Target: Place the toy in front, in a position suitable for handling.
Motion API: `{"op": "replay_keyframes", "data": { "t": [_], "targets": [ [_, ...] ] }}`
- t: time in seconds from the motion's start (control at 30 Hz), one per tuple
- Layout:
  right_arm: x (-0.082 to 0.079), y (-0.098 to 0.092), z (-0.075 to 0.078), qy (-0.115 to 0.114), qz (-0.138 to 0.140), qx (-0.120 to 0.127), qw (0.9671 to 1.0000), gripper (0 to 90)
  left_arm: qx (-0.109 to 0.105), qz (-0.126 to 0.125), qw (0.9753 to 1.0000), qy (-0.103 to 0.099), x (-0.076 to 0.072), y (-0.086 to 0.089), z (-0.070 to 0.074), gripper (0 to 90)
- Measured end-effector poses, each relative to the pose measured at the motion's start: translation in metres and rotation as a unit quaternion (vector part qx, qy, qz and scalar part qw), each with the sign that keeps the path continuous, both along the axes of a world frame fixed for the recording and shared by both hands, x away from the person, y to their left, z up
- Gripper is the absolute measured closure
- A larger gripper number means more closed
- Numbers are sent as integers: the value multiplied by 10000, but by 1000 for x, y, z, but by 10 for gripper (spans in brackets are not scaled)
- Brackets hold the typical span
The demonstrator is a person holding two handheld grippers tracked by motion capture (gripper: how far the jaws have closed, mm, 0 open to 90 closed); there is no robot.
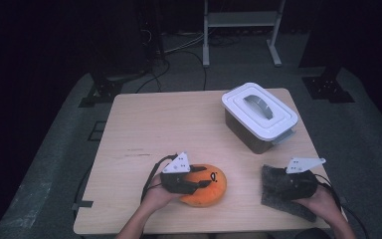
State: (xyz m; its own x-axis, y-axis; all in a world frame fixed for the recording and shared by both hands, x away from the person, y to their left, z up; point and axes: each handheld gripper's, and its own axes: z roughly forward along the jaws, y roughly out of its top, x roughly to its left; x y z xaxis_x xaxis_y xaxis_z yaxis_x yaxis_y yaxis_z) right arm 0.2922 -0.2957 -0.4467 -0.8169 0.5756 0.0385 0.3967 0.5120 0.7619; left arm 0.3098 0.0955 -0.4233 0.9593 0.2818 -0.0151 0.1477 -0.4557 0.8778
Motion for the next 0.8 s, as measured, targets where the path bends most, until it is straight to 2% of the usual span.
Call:
{"op": "replay_keyframes", "data": {
  "t": [0.1,0.2,0.33,0.37,0.4,0.43,0.53,0.6,0.8],
  "targets": [
    [0,-6,-4,39,75,-202,9998,359,-21,-7,10000,57,0,1,-1,457],
    [0,-9,-5,47,137,-257,9996,397,-65,-7,9999,93,0,2,-2,445],
    [0,-8,-12,153,273,-623,9976,442,-60,-21,9999,108,0,2,-3,419],
    [0,-8,-12,153,273,-623,9976,442,-60,-21,9999,109,0,2,-2,419],
    [0,-7,-14,170,302,-768,9964,442,-60,-23,9999,117,-1,2,-2,409],
    [0,-5,-18,203,303,-1016,9942,424,-64,-30,9999,135,-1,3,-2,386],
    [0,-5,-20,200,294,-990,9945,416,-45,-50,9999,113,-2,3,-2,370],
    [0,-6,-21,200,242,-959,9949,389,-60,-80,9999,118,-2,4,-1,324],
    [2,-5,-22,332,75,-947,9949,332,-107,-68,9999,107,-1,10,7,247]
  ]
}}
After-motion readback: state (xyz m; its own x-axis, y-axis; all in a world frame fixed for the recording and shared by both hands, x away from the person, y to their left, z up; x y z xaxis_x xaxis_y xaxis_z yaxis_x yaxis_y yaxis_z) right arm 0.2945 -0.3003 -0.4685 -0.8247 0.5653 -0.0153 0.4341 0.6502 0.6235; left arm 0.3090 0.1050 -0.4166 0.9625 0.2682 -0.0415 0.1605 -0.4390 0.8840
